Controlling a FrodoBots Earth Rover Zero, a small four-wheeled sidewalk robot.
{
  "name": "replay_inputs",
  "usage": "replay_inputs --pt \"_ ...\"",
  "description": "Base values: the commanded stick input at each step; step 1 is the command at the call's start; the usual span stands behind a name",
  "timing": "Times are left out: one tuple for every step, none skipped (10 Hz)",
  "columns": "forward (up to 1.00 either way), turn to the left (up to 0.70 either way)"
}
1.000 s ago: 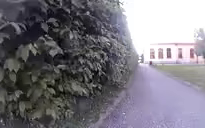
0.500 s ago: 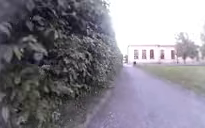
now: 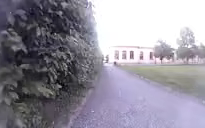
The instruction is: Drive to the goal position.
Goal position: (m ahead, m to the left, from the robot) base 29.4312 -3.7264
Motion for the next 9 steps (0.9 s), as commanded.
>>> replay_inputs --pt "0.0 -0.45" --pt "0.0 -0.45" --pt "0.0 -0.45" --pt "0.0 -0.45" --pt "0.0 -0.45" --pt "0.0 -0.45" --pt "0.85 -0.18" --pt "0.85 0.0" --pt "0.85 0.0"
